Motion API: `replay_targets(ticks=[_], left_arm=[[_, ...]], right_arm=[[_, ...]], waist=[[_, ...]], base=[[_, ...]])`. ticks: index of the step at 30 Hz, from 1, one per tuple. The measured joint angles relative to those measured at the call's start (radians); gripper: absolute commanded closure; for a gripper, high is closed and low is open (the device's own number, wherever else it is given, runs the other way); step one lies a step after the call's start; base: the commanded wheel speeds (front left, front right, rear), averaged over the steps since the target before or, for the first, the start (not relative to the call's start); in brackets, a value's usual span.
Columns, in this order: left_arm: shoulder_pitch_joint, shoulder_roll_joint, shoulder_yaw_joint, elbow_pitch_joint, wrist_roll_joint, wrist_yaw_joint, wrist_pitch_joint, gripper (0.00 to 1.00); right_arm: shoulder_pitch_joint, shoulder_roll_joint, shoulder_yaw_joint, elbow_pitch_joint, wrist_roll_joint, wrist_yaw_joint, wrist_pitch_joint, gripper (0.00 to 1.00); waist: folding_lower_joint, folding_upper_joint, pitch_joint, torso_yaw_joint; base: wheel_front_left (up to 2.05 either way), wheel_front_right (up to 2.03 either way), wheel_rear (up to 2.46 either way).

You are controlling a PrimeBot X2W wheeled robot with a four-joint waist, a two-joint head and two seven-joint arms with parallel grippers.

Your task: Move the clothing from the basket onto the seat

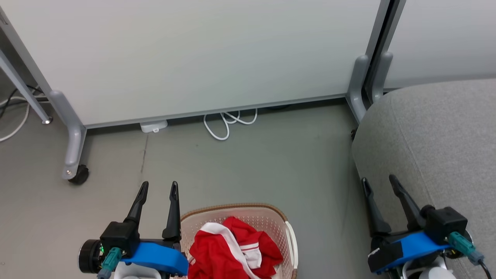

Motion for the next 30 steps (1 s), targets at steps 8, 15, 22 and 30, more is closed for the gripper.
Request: replay_targets(ticks=[8, 15, 22, 30], left_arm=[[-0.055, 0.001, 0.001, 0.095, 0.003, -0.007, 0.0, 0.0], [-0.16, 0.022, -0.011, 0.247, 0.02, -0.027, 0.0, 0.0], [-0.277, 0.041, -0.011, 0.396, 0.021, -0.034, 0.0, 0.0], [-0.403, 0.072, -0.012, 0.546, 0.034, -0.038, 0.0, 0.0]], right_arm=[[-0.058, -0.001, 0.017, -0.039, -0.011, 0.0, 0.008, 0.0], [-0.129, -0.001, 0.053, -0.056, -0.011, 0.0, -0.001, 0.0], [-0.188, -0.001, 0.082, -0.057, 0.0, 0.0, -0.024, 0.0], [-0.264, -0.002, 0.148, -0.045, 0.025, 0.0, -0.053, 0.0]], waist=[[0.0, 0.0, 0.106, -0.02], [0.0001, 0.0, 0.24, -0.048], [0.0002, 0.0, 0.389, -0.084], [0.0002, 0.0, 0.551, -0.133]], base=[[0.0, 0.0, 0.0], [0.0, 0.0, 0.0], [0.0, 0.0, 0.0], [0.0, 0.0, 0.0]])
